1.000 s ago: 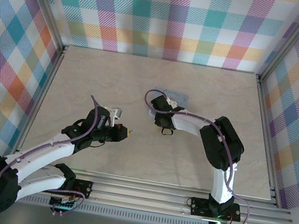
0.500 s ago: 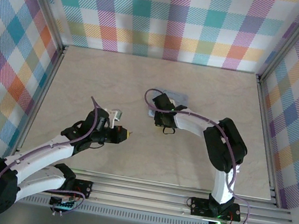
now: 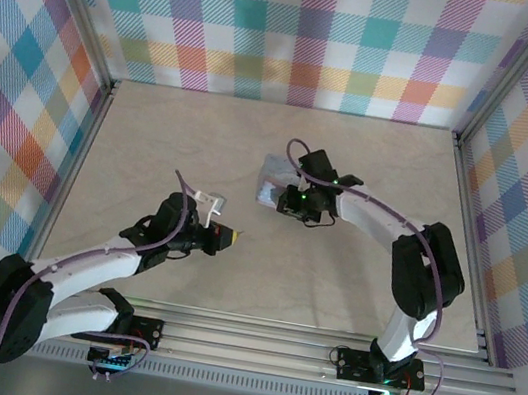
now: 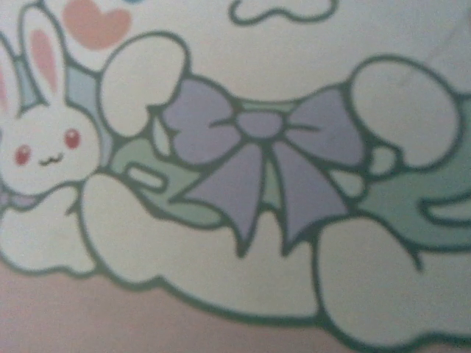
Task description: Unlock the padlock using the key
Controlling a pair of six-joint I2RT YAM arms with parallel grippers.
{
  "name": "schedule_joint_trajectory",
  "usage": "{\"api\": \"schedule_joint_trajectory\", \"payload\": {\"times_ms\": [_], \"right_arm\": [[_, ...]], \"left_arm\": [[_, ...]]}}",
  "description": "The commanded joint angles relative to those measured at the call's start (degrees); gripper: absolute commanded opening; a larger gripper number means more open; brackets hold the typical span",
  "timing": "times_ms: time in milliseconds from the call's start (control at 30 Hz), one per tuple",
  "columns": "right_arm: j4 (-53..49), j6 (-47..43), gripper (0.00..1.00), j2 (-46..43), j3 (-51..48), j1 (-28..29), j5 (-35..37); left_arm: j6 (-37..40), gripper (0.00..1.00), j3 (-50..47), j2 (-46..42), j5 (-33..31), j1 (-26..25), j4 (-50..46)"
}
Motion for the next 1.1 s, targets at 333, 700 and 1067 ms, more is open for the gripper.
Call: {"api": "schedule_joint_trajectory", "payload": {"times_ms": [333,700,1067], "right_arm": [[-2.83,5.84,0.00,-5.43,1.00,-4.59,-22.45],[-2.96,10.68,0.00,-5.52,1.61,-6.57,-26.54],[-3.48,13.25,0.00,-5.47,3.21,-6.72,-24.90]], "left_arm": [[5.99,0.00,-0.76,8.79,2.93,-3.34,26.28],[2.51,0.00,-1.70,20.11,0.32,-3.48,46.84],[-1.64,0.00,0.15,28.75,1.21,-3.55,57.13]]}}
